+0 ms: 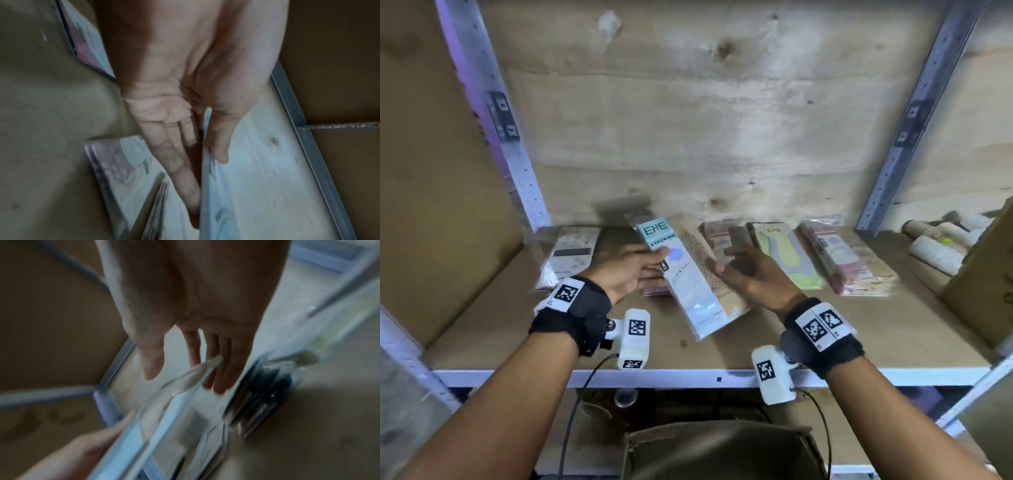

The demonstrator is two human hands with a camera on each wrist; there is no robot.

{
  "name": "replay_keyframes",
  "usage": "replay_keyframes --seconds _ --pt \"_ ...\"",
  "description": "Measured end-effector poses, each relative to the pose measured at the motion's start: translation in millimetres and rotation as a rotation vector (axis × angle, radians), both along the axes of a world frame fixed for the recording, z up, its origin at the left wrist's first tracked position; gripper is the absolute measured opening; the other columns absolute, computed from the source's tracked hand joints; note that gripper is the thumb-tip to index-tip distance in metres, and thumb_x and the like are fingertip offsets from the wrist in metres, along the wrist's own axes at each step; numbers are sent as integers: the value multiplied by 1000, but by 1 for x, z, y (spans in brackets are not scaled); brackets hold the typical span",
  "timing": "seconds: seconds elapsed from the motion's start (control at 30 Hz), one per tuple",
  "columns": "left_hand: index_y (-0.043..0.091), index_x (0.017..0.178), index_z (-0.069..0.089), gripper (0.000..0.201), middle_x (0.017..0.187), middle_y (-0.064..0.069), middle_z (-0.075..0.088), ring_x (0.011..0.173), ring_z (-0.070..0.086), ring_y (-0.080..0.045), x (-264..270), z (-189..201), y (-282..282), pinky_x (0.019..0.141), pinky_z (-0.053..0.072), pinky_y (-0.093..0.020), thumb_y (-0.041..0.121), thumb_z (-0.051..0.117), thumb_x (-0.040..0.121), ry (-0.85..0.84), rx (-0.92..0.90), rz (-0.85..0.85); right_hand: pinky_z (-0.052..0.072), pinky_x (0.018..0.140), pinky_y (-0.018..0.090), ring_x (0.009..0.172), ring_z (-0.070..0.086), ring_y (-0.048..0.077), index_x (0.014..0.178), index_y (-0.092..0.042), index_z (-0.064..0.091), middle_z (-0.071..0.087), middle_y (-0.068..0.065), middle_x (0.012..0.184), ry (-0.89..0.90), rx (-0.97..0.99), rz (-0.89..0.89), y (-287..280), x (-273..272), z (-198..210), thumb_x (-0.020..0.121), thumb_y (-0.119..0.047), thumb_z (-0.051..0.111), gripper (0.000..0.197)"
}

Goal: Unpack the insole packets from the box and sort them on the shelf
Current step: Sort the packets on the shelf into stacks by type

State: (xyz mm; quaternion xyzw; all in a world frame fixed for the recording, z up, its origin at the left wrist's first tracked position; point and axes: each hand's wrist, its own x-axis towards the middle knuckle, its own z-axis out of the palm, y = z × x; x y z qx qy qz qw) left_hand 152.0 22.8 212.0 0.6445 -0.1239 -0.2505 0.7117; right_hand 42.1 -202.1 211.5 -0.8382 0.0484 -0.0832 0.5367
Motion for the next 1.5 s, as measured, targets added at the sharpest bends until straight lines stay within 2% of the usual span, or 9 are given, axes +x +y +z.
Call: replay_keyframes --seconds 0.13,0.33,0.5,0.73,0.83,0.93,1.23,1.4,1.5 --pt "2 119 64 31 113 -19 72 94 72 -27 -6 -6 -22 72 62 -32 15 65 92 52 38 -103 54 95 31 110 67 29 120 -7 64 71 12 118 135 256 269 -21 -6 -21 90 -18 67 32" --pt "5 122 62 34 106 -12 73 92 70 -19 19 2 -25 77 61 -28 21 65 92 48 43 65 51 99 28 111 65 22 127 1 59 66 18 127 127 264 301 -41 -6 -41 92 -1 60 35" --pt "7 115 71 36 103 -13 75 78 71 -13 34 6 -15 58 52 -17 21 76 82 -203 200 121 47 106 37 118 63 32 126 -4 61 68 16 124 158 236 383 -51 -2 -44 89 -3 65 37" --pt "22 72 68 34 61 -4 64 47 59 -8 34 4 -29 48 41 -21 44 58 95 -646 459 221 52 96 29 107 68 21 124 -10 62 73 7 117 138 206 436 -51 -4 -43 90 -2 65 36" --pt "18 53 59 60 43 3 49 40 47 -12 35 4 -27 51 41 -32 58 46 96 -842 599 299 51 65 7 73 69 -5 117 -6 60 76 -16 85 142 229 444 -52 -8 -42 93 5 60 27" --pt "15 50 52 64 38 4 43 36 44 -10 33 2 -27 48 36 -26 60 45 95 -695 554 257 46 55 3 64 65 -8 112 3 59 73 -16 77 126 254 432 -56 -10 -45 93 7 59 20" --pt "24 43 56 57 55 0 37 53 45 -18 12 7 -32 41 44 -20 56 57 91 -105 150 110 53 89 22 104 67 18 121 2 60 68 15 123 112 316 423 -62 -17 -45 87 -10 66 37" --pt "19 60 46 50 56 -9 51 48 56 -22 9 8 -30 39 38 -22 57 51 93 -57 206 24 56 81 22 98 70 20 117 -5 64 69 17 119 140 323 426 -62 -21 -43 85 -13 68 33" --pt "20 55 50 55 43 2 43 37 43 -12 10 4 -28 40 23 -22 61 50 92 -220 319 89 53 86 40 102 59 33 119 2 61 61 35 121 162 278 415 -63 -23 -44 82 -16 70 42"
